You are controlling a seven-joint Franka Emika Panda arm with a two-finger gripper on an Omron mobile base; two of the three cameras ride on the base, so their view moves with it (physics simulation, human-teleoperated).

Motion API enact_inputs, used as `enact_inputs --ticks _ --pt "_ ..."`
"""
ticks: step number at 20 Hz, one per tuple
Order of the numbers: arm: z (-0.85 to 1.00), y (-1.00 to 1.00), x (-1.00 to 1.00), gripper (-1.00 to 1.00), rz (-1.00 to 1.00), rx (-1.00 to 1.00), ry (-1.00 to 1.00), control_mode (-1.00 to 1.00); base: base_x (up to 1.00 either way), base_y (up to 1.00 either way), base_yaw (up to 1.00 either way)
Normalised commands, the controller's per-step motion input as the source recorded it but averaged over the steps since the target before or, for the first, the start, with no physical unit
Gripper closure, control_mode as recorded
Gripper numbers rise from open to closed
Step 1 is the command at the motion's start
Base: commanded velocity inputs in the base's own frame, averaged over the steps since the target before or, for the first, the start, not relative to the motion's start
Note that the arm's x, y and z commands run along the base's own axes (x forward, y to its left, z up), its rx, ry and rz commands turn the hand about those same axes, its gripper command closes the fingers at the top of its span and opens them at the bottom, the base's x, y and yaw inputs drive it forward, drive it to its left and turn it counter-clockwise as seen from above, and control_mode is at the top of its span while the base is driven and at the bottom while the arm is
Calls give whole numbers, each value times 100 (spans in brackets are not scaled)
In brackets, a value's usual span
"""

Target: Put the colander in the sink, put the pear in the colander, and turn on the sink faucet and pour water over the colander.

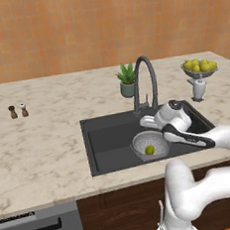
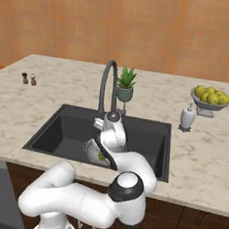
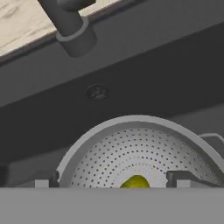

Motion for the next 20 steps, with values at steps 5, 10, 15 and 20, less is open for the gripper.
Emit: enact_inputs --ticks 5,10,15,20 --pt "100 -41 -41 -100 -1 -7 -37 -100 0 0 0" --pt "68 -93 -15 -100 4 -8 -37 -100 0 0 0" --pt "62 -100 3 -100 17 -2 -24 -100 0 0 0" --pt "100 -69 68 -100 37 9 -7 -100 0 0 0"
